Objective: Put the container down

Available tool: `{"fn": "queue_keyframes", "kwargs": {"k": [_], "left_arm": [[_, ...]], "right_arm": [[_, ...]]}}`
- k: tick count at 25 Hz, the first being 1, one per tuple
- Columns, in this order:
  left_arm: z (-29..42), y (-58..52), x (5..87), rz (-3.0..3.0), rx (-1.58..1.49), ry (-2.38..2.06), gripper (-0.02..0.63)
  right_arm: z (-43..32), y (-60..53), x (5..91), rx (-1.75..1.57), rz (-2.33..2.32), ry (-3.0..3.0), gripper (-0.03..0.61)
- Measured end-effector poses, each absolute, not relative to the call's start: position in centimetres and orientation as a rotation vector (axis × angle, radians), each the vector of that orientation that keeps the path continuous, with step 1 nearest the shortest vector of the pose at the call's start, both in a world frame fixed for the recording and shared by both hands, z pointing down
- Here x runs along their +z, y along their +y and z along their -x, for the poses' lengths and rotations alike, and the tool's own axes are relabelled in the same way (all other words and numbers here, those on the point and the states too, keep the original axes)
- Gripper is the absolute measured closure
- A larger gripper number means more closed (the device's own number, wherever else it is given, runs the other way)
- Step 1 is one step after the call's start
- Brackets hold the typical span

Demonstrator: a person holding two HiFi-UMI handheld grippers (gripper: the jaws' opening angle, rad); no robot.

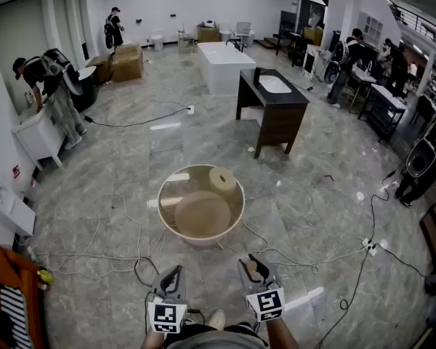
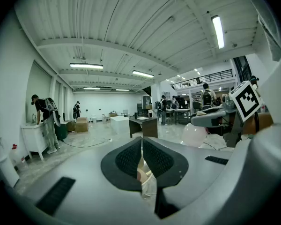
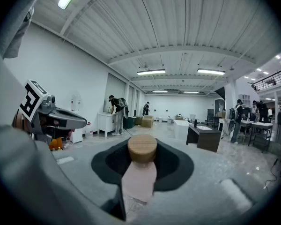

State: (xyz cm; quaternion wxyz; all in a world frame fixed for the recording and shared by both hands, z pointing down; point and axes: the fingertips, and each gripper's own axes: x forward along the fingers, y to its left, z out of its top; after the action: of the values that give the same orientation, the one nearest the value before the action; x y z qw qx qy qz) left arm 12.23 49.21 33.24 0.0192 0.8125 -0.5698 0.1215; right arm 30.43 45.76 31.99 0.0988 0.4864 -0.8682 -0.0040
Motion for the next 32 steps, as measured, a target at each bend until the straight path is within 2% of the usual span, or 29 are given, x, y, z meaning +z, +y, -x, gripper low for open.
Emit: {"fn": "queue_keyframes", "kwargs": {"k": [19,32], "left_arm": [[-11.9,49.6,32.2,-2.492,0.380,-1.833,0.588],[-9.0,44.2,32.9,-2.473,0.410,-1.840,0.588]], "right_arm": [[-29.9,45.7,31.1,-0.024,-1.388,-2.622,0.457],[-27.0,39.9,32.1,-0.004,-1.377,-2.620,0.457]]}}
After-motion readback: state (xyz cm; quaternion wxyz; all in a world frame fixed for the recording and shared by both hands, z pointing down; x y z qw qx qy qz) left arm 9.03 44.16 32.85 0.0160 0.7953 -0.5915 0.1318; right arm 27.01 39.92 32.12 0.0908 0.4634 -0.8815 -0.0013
